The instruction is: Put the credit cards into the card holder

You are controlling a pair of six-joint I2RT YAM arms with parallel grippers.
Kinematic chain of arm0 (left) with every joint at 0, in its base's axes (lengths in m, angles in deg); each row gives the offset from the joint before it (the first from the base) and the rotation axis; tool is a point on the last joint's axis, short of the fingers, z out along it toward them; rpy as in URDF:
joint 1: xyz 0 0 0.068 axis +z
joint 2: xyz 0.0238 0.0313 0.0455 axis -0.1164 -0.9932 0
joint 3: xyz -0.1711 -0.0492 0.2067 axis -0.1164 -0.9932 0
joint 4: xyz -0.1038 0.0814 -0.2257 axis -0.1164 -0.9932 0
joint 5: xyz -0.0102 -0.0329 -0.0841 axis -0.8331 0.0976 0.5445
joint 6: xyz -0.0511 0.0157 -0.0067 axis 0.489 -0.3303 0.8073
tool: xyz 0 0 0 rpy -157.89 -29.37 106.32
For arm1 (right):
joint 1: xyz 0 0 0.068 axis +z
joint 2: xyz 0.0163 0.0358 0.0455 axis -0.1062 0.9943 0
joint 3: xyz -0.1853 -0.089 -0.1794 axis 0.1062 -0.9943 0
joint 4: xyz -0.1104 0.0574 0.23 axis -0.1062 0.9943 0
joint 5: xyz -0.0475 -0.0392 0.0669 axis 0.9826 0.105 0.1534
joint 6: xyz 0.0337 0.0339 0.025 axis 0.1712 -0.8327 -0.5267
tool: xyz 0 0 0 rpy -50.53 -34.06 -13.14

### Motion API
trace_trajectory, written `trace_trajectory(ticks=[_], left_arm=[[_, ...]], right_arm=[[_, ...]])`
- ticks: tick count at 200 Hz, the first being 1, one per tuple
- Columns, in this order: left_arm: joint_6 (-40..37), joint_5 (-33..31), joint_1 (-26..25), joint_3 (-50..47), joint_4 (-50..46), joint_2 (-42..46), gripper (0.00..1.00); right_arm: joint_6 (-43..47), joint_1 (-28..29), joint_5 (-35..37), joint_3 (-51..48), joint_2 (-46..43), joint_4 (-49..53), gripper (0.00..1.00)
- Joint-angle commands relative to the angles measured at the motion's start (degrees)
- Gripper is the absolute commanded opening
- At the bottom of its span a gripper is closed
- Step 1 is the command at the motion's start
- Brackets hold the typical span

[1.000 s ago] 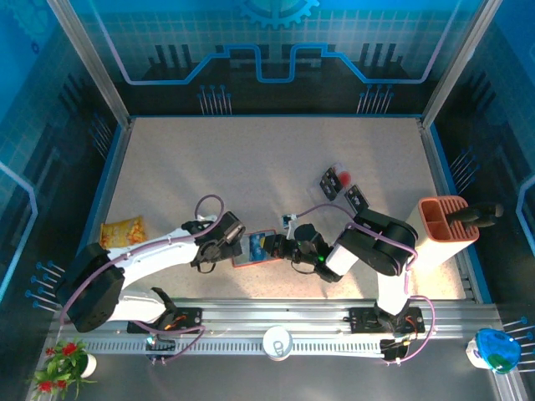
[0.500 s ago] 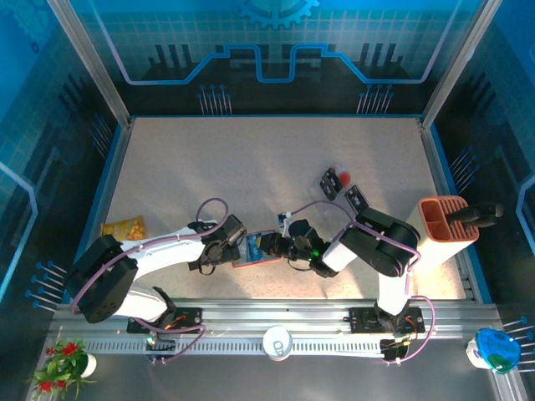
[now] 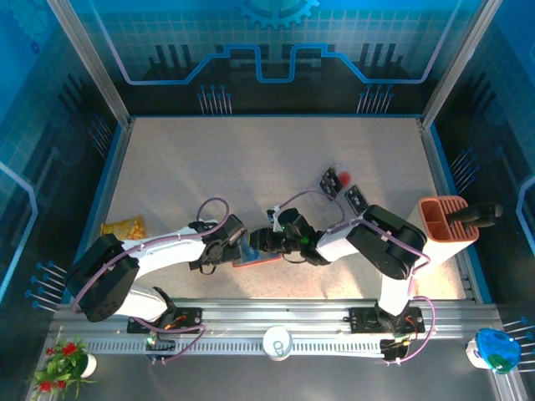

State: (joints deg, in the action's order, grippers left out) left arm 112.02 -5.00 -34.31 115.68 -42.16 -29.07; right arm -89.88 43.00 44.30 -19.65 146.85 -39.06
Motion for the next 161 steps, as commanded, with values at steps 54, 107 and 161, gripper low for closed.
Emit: trace_trajectory(ticks=[54, 107, 161], left_arm=[[0.02, 1.47, 0.43, -2.66, 3.92, -2.67, 0.99], [-0.83, 1.81, 0.47, -2.75, 4.81, -3.6, 0.99], [-1.23, 2.16, 0.61, -2.67, 6.22, -4.69, 0.99]], right_arm=[[15.48, -0.98, 0.57, 10.37, -5.33, 31.25, 0.17], [16.27, -0.85, 1.62, 11.93, -2.42, 32.2, 0.07], [15.39, 0.28, 1.07, 12.04, 0.88, 31.41, 0.04]])
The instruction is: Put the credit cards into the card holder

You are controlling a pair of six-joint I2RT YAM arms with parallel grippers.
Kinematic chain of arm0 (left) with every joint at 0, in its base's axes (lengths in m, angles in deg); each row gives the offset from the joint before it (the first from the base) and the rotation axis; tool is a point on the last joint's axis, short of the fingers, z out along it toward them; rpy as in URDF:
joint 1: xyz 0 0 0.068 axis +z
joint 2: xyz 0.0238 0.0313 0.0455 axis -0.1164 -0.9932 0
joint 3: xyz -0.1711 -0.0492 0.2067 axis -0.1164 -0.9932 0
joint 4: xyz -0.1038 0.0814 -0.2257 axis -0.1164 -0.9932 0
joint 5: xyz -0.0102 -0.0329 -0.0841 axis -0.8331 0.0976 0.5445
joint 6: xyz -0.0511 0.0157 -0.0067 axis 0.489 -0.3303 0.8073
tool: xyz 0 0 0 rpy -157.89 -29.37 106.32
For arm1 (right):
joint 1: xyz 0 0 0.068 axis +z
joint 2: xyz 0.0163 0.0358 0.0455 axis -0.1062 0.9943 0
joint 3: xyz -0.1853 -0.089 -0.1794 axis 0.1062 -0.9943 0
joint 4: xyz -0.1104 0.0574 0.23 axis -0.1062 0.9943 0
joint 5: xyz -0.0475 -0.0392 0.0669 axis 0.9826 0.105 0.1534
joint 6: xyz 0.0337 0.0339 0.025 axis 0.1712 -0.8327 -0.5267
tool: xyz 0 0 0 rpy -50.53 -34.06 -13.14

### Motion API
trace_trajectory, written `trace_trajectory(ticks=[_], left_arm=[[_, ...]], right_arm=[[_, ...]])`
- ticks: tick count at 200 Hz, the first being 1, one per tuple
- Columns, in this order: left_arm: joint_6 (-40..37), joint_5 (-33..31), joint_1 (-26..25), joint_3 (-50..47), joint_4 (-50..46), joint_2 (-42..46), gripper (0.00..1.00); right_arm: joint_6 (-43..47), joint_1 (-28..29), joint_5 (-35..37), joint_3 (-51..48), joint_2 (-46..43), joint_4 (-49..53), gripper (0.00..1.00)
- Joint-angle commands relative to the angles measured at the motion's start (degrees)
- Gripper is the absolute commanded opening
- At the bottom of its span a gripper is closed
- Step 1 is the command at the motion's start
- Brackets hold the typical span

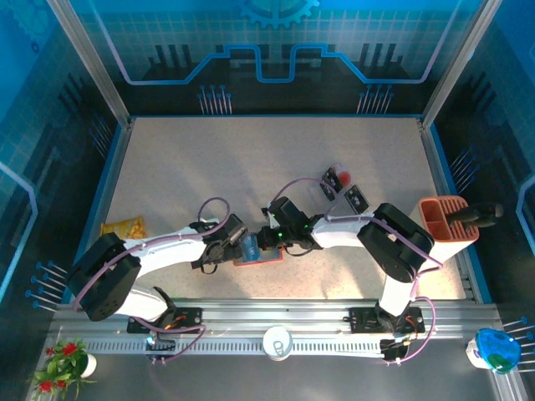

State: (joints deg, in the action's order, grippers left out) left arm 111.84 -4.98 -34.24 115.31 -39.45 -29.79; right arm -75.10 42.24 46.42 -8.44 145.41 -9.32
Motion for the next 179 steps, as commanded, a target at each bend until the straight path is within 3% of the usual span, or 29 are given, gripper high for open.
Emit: trace_trajectory(ticks=[1, 70, 124, 179], left_arm=[[-1.07, 2.15, 0.52, -2.3, 3.48, -4.0, 0.99], [-1.63, 2.12, 0.57, -1.86, 3.97, -3.71, 0.99], [-2.44, 1.88, 1.03, -1.53, 2.58, 1.62, 0.99], [-2.64, 2.02, 2.84, -1.07, 1.08, 8.86, 0.99]], right_arm=[[0.61, 1.1, -1.08, 0.79, 2.42, 1.66, 0.04], [0.44, 3.08, -2.97, 4.83, 3.86, 2.68, 0.05], [0.81, 2.23, -1.4, 2.8, -2.88, 5.16, 0.32], [2.83, 1.52, 1.17, 2.07, -9.24, 10.61, 0.35]])
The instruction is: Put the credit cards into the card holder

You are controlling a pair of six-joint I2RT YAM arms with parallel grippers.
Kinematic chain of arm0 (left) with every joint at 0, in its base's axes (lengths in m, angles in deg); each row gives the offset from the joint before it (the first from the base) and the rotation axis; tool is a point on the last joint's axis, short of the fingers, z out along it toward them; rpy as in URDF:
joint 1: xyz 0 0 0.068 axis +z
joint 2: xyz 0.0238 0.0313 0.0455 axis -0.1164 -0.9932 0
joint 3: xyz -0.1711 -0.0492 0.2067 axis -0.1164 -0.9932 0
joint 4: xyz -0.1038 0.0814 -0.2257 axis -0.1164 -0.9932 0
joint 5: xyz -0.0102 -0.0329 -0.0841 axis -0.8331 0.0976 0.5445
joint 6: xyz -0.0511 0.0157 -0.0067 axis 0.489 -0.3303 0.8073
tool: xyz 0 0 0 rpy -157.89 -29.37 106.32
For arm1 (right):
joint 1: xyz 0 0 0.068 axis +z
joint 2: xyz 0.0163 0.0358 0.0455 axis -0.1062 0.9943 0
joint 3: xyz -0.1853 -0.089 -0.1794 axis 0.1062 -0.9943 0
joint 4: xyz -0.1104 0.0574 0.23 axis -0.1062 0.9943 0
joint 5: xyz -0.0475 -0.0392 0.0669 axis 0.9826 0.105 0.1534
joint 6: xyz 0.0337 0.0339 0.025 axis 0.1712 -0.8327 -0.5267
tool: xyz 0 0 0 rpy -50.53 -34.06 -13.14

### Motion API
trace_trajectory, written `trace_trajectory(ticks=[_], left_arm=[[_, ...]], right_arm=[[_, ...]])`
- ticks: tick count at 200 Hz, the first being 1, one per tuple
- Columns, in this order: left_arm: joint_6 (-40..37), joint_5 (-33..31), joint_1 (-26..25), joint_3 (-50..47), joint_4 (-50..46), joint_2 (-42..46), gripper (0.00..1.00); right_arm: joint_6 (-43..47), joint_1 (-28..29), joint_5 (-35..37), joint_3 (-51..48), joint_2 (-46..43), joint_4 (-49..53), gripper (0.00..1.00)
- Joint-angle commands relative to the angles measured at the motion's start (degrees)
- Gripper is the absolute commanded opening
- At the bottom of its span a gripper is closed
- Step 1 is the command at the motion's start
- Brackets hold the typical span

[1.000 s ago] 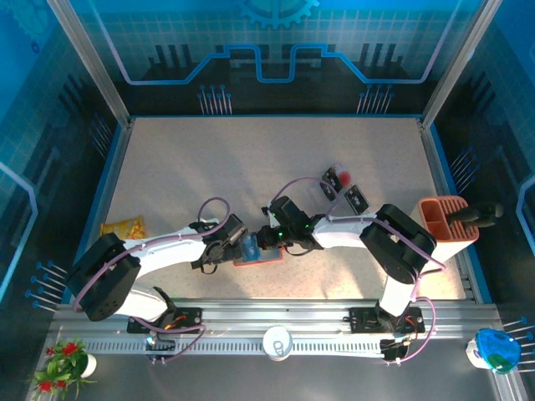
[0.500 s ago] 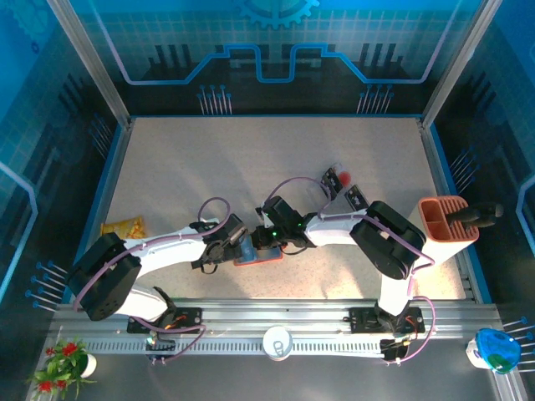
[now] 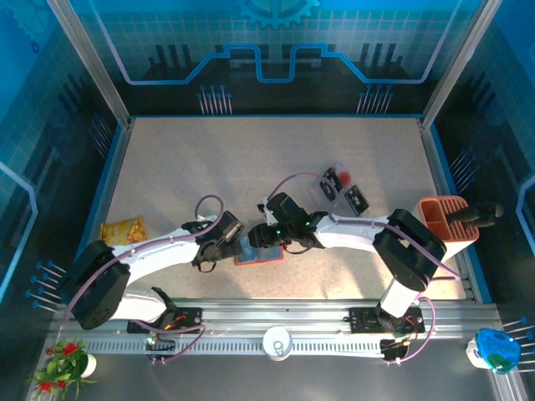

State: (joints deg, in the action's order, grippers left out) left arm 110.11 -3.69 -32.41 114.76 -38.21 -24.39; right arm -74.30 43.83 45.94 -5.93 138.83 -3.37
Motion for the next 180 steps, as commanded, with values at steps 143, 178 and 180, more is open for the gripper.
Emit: trace_trajectory(ticks=[143, 178, 180], left_arm=[[-0.64, 3.61, 3.48, -4.35, 1.72, 1.72, 0.99], [-1.09, 4.56, 3.49, -4.57, 3.48, -0.92, 0.99], [-1.11, 4.67, 3.49, -4.57, 3.55, -1.1, 0.99]], right_arm=[[5.79, 1.16, -0.17, 5.18, 7.31, 5.48, 0.02], [5.35, 2.29, 0.09, 5.24, 9.13, 5.22, 0.02], [5.34, 2.37, 0.08, 5.26, 9.23, 5.26, 0.02]])
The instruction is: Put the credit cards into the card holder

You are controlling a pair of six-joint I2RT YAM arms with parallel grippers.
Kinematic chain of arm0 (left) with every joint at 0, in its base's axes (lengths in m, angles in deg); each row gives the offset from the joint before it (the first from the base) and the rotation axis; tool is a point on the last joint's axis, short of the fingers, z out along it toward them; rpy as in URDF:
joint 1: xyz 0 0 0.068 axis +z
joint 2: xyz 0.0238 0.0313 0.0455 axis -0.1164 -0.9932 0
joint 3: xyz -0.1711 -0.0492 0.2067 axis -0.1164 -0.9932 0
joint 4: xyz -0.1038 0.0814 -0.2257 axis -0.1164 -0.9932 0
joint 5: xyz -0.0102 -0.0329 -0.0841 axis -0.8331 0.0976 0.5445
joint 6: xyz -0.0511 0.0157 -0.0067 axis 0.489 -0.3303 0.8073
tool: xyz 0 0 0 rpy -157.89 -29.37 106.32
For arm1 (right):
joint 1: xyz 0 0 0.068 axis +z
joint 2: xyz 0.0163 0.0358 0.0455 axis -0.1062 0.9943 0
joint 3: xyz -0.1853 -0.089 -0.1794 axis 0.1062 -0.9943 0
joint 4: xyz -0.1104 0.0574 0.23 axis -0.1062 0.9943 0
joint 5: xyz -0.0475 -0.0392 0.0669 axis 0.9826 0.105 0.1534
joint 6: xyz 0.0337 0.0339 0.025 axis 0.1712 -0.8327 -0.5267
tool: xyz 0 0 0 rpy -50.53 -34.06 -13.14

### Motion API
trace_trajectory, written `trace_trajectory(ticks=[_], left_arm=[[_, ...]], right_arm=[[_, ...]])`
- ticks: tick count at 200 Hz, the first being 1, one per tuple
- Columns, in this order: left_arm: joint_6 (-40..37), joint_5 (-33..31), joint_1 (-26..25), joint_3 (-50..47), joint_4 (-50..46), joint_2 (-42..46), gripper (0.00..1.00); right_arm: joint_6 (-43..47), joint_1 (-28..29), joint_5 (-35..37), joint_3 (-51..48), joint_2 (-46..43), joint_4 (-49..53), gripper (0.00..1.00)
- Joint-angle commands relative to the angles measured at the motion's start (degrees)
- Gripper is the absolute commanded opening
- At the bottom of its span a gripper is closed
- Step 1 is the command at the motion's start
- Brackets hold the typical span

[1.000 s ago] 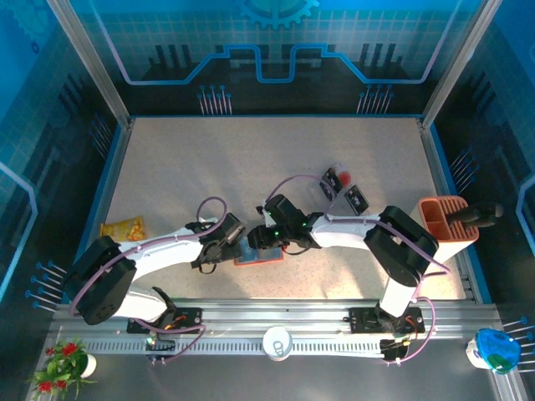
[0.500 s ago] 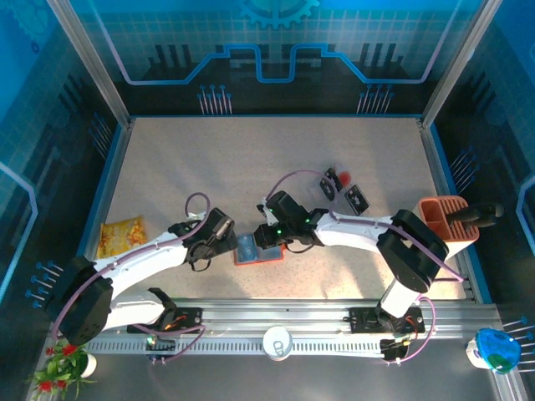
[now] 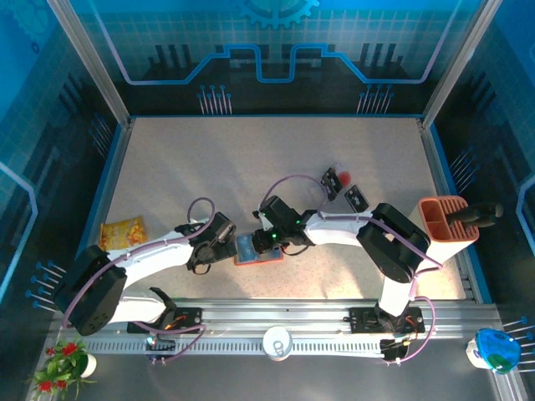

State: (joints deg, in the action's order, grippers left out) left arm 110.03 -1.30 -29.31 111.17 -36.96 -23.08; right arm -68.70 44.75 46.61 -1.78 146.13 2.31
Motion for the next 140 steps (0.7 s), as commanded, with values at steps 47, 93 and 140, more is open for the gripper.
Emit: trace_trajectory(ticks=[47, 93, 140], left_arm=[[-1.33, 2.8, 0.39, -1.5, 4.0, -4.89, 0.99], [-1.2, 3.15, 0.31, -2.42, 5.37, -5.72, 0.99], [-1.11, 3.25, 0.38, -3.0, 6.18, -6.07, 0.99]], right_arm=[[-1.03, 2.76, -0.68, 1.8, 3.29, -0.39, 0.01], [-2.01, 3.11, -2.06, 2.47, 4.16, -1.0, 0.01], [-3.4, 3.38, -4.54, 3.01, 5.17, -2.14, 0.0]])
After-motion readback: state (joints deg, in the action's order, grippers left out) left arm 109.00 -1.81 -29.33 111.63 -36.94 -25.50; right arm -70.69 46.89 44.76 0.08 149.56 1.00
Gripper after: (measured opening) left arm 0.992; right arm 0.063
